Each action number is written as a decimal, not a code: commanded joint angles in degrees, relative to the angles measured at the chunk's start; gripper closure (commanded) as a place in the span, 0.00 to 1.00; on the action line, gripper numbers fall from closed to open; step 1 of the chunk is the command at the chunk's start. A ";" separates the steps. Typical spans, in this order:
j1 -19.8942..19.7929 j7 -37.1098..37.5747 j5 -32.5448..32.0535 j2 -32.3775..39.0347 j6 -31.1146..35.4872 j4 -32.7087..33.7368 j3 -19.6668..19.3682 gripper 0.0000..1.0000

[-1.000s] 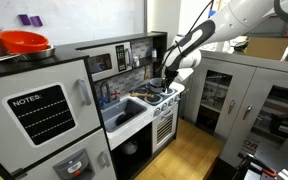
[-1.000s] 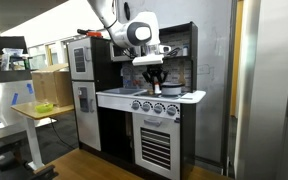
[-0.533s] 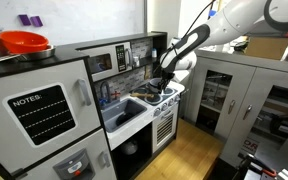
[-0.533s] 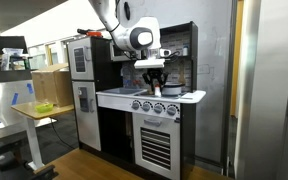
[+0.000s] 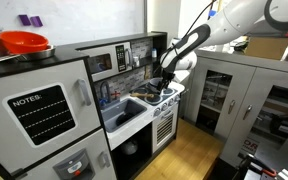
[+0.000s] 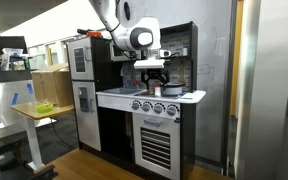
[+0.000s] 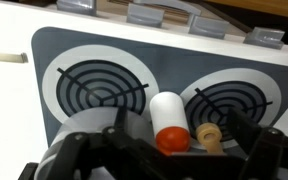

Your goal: Move the salt cellar to the right

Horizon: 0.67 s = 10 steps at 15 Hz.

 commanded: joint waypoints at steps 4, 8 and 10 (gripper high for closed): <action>-0.98 0.55 2.03 -3.19 -1.94 -3.33 2.63 0.00; 0.42 5.04 3.11 -7.19 -3.54 -7.39 2.28 0.00; 1.85 8.99 2.35 -9.51 -5.55 -9.72 0.70 0.00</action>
